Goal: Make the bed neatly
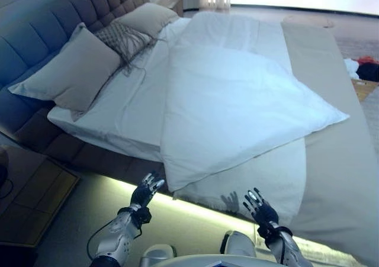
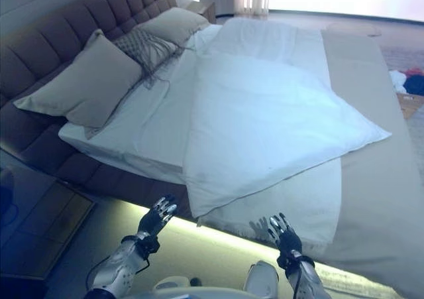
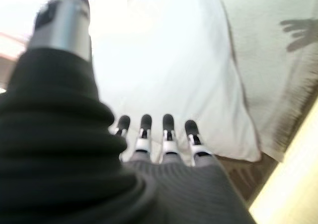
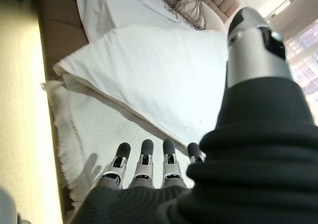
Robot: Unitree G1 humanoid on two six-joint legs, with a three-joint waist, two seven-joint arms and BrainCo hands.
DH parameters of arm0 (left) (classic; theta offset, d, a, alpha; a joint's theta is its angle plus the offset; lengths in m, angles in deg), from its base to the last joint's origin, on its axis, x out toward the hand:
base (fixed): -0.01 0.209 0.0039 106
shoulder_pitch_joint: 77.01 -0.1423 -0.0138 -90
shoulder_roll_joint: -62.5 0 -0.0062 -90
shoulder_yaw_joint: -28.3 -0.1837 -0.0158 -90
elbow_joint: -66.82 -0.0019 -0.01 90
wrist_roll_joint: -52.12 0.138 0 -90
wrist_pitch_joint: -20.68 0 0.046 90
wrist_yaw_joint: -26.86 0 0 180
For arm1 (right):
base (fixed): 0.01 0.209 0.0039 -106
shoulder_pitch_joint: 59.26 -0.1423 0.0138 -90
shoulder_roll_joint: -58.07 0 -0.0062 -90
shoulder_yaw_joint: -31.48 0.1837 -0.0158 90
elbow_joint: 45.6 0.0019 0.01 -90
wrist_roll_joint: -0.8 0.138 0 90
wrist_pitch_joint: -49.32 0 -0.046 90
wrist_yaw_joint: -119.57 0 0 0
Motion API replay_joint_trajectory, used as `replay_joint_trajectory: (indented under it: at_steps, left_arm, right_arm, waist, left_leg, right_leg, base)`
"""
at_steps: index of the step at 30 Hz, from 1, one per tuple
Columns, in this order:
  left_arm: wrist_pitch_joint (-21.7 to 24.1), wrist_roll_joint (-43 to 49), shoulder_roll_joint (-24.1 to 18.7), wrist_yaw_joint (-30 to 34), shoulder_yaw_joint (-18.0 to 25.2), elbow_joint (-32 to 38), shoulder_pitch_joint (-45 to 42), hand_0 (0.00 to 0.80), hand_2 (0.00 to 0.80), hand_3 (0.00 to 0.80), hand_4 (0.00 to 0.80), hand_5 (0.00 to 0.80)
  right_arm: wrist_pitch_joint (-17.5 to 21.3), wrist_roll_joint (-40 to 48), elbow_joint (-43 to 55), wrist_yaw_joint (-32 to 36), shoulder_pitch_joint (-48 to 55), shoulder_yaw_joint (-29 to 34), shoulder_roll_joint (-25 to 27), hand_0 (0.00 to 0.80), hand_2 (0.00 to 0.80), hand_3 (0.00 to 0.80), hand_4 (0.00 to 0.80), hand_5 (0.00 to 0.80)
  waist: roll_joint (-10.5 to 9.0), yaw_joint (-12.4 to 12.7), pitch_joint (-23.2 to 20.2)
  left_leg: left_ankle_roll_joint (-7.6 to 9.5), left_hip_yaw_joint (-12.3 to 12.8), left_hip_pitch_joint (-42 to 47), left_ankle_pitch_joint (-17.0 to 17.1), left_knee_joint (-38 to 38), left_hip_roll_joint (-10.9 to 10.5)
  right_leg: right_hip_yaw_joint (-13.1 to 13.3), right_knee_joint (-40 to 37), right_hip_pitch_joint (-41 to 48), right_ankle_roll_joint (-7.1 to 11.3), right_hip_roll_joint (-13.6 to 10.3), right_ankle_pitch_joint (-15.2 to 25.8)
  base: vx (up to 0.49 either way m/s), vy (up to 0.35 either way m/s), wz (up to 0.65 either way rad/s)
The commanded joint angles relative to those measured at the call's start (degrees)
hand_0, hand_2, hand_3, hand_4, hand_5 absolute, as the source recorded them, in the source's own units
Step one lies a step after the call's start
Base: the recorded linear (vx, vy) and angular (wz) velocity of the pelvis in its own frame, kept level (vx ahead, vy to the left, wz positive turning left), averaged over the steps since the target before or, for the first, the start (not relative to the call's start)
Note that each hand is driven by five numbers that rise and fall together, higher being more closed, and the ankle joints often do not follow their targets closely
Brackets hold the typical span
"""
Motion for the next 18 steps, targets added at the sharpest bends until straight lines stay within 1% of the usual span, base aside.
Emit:
replay_joint_trajectory:
  at_steps: [1, 2, 4, 5, 6, 7, 8, 9, 10, 11, 12, 13, 14, 15, 17, 18]
  left_arm:
    - [1.91, -2.08, -2.24, 2.54, 3.72, 6.90, -0.42, 0.000, 0.000, 0.000, 0.000, 0.000]
    - [2.40, -1.80, -1.90, 2.66, 2.80, 6.93, -0.79, 0.000, 0.000, 0.000, 0.000, 0.000]
    - [2.56, -1.53, -1.42, 2.52, 1.74, 6.99, -0.84, 0.000, 0.000, 0.000, 0.000, 0.000]
    - [2.89, -1.24, -1.03, 2.42, 0.71, 6.98, -0.82, 0.000, 0.000, 0.000, 0.000, 0.000]
    - [3.03, -1.26, -0.99, 2.69, 0.11, 6.89, -0.77, 0.000, 0.000, 0.000, 0.000, 0.000]
    - [3.23, -1.31, -0.71, 3.16, -0.54, 6.72, -0.76, 0.000, 0.000, 0.000, 0.000, 0.000]
    - [3.22, -1.20, -0.49, 3.49, -0.97, 6.69, -0.76, 0.000, 0.000, 0.000, 0.000, 0.000]
    - [3.11, -0.97, -0.23, 3.99, -1.85, 7.13, -0.89, 0.000, 0.000, 0.000, 0.000, 0.000]
    - [3.02, -0.79, -0.14, 4.64, -2.39, 7.47, -1.07, 0.000, 0.000, 0.000, 0.000, 0.000]
    - [3.13, -0.47, -0.08, 5.35, -2.82, 7.88, -1.28, 0.000, 0.000, 0.000, 0.000, 0.000]
    - [3.27, -0.34, -0.20, 5.68, -2.84, 7.97, -1.38, 0.000, 0.000, 0.000, 0.000, 0.000]
    - [3.46, -0.20, -0.49, 5.87, -2.72, 7.74, -1.43, 0.000, 0.000, 0.000, 0.000, 0.000]
    - [3.35, -0.36, -0.90, 6.02, -2.51, 7.34, -1.39, 0.000, 0.000, 0.000, 0.000, 0.000]
    - [3.01, -0.37, -1.17, 6.45, -2.17, 6.89, -1.15, 0.000, 0.000, 0.000, 0.000, 0.000]
    - [2.34, 0.43, -1.20, 7.23, -1.82, 6.18, -0.71, 0.000, 0.000, 0.000, 0.000, 0.000]
    - [2.26, 0.75, -1.06, 7.52, -1.78, 5.87, -0.70, 0.000, 0.000, 0.000, 0.000, 0.000]
  right_arm:
    - [2.17, 2.25, 2.47, 2.64, -1.35, -0.72, -1.66, 0.000, 0.000, 0.000, 0.000, 0.000]
    - [2.12, 1.50, 1.85, 2.70, -1.59, -0.56, -1.47, 0.000, 0.000, 0.000, 0.000, 0.000]
    - [1.94, 1.28, 0.96, 2.52, -2.19, -0.23, -0.90, 0.000, 0.000, 0.000, 0.000, 0.000]
    - [1.87, 2.17, 0.79, 2.73, -2.33, -0.13, -0.14, 0.000, 0.000, 0.000, 0.000, 0.000]
    - [1.84, 2.55, 0.76, 2.63, -2.24, 0.04, 0.23, 0.000, 0.000, 0.000, 0.000, 0.000]
    - [1.92, 2.70, 0.78, 2.07, -1.99, 0.21, 0.74, 0.000, 0.000, 0.000, 0.000, 0.000]
    - [2.08, 2.89, 0.74, 1.70, -1.77, 0.30, 1.04, 0.000, 0.000, 0.000, 0.000, 0.000]
    - [2.56, 3.47, 0.45, 1.49, -1.15, 0.79, 1.59, 0.000, 0.000, 0.000, 0.000, 0.000]
    - [2.79, 4.07, 0.39, 1.51, -0.72, 1.18, 1.92, 0.000, 0.000, 0.000, 0.000, 0.000]
    - [3.11, 4.83, 0.59, 1.95, -0.39, 1.46, 2.20, 0.000, 0.000, 0.000, 0.000, 0.000]
    - [3.26, 4.95, 0.72, 2.23, -0.33, 1.49, 2.19, 0.000, 0.000, 0.000, 0.000, 0.000]
    - [3.24, 4.74, 0.96, 2.01, -0.52, 1.35, 1.97, 0.000, 0.000, 0.000, 0.000, 0.000]
    - [2.97, 4.64, 1.49, 1.00, -0.71, 1.07, 1.69, 0.000, 0.000, 0.000, 0.000, 0.000]
    - [2.82, 5.15, 2.12, -0.09, -0.77, 0.70, 1.57, 0.000, 0.000, 0.000, 0.000, 0.000]
    - [2.62, 5.88, 3.15, -1.34, -0.44, 0.28, 1.06, 0.000, 0.000, 0.000, 0.000, 0.000]
    - [2.50, 6.01, 3.56, -1.69, -0.11, 0.14, 0.88, 0.000, 0.000, 0.000, 0.000, 0.000]
  waist:
    - [-4.23, 0.74, -0.16]
    - [-4.25, 0.75, -0.62]
    - [-4.10, 0.73, -1.15]
    - [-3.67, 0.68, -1.21]
    - [-4.10, 0.47, -1.35]
    - [-3.71, 0.41, -1.19]
    - [-3.64, 0.26, -1.13]
    - [-3.46, -0.02, -0.91]
    - [-3.40, -0.07, -0.57]
    - [-3.17, 0.01, -0.04]
    - [-3.03, 0.12, 0.25]
    - [-2.83, 0.32, 0.56]
    - [-2.21, 0.51, 0.54]
    - [-1.80, 0.76, 0.24]
    - [-0.73, 1.59, -0.18]
    - [-0.25, 2.07, -0.21]
  left_leg:
    - [3.35, 1.42, 1.52, -5.57, 13.69, -3.86]
    - [2.70, 1.22, 1.10, -4.16, 15.01, -3.56]
    - [1.51, 1.19, 0.41, -2.17, 17.36, -3.19]
    - [0.23, 1.79, -0.83, -0.55, 22.26, -2.77]
    - [-0.46, 2.21, -2.39, 1.38, 26.11, -3.20]
    - [-1.09, 2.69, -4.10, 2.13, 30.89, -2.71]
    - [-1.42, 3.01, -5.28, 3.07, 33.23, -2.44]
    - [-2.23, 3.68, -8.43, 5.74, 36.66, -0.89]
    - [-2.07, 3.85, -10.58, 6.42, 37.11, 0.29]
    - [-1.82, 3.63, -12.47, 7.45, 35.03, 1.56]
    - [-1.73, 3.35, -13.00, 8.19, 32.62, 2.11]
    - [-1.73, 3.02, -12.81, 9.39, 27.85, 3.01]
    - [-2.51, 2.62, -11.84, 11.82, 20.26, 4.50]
    - [-3.12, 1.80, -11.41, 13.78, 13.29, 5.35]
    - [-5.04, -0.06, -11.00, 17.32, 2.24, 7.14]
    - [-5.93, -1.09, -11.10, 19.28, -1.18, 7.95]
  right_leg:
    - [-1.33, -24.83, 4.78, 7.17, 1.94, 23.40]
    - [-1.40, -25.05, 5.38, 6.49, 3.15, 22.09]
    - [-1.99, -25.30, 6.24, 5.37, 4.41, 20.52]
    - [-2.56, -25.22, 7.49, 3.93, 5.57, 18.73]
    - [-3.06, -25.26, 8.07, 3.00, 5.52, 17.80]
    - [-3.63, -24.95, 8.89, 1.93, 6.22, 16.45]
    - [-3.95, -24.86, 9.31, 1.27, 6.47, 15.74]
    - [-4.33, -25.01, 10.38, -0.02, 7.22, 14.72]
    - [-4.29, -25.11, 10.90, -0.42, 7.61, 14.42]
    - [-3.69, -25.14, 11.35, -0.74, 8.35, 14.13]
    - [-3.14, -25.17, 11.56, -0.74, 8.87, 13.95]
    - [-2.21, -25.24, 12.10, -0.60, 9.74, 13.46]
    - [-1.47, -25.51, 12.71, -0.41, 10.89, 12.89]
    - [-1.13, -25.86, 13.03, -0.12, 11.52, 12.60]
    - [-0.33, -26.41, 14.52, 0.26, 12.80, 11.36]
    - [0.15, -26.55, 15.34, 0.32, 13.22, 10.71]
  base:
    - [0.272, -0.261, 0.27]
    - [0.263, -0.241, 0.24]
    - [0.236, -0.231, 0.14]
    - [0.188, -0.234, -0.03]
    - [0.194, -0.250, -0.05]
    - [0.144, -0.194, -0.01]
    - [0.135, -0.184, 0.06]
    - [0.110, -0.147, 0.05]
    - [0.129, -0.137, 0.06]
    - [0.124, -0.082, 0.03]
    - [0.162, -0.058, -0.01]
    - [0.205, -0.010, -0.10]
    - [0.255, 0.033, -0.14]
    - [0.272, 0.073, -0.13]
    - [0.315, 0.115, -0.10]
    - [0.342, 0.151, -0.08]
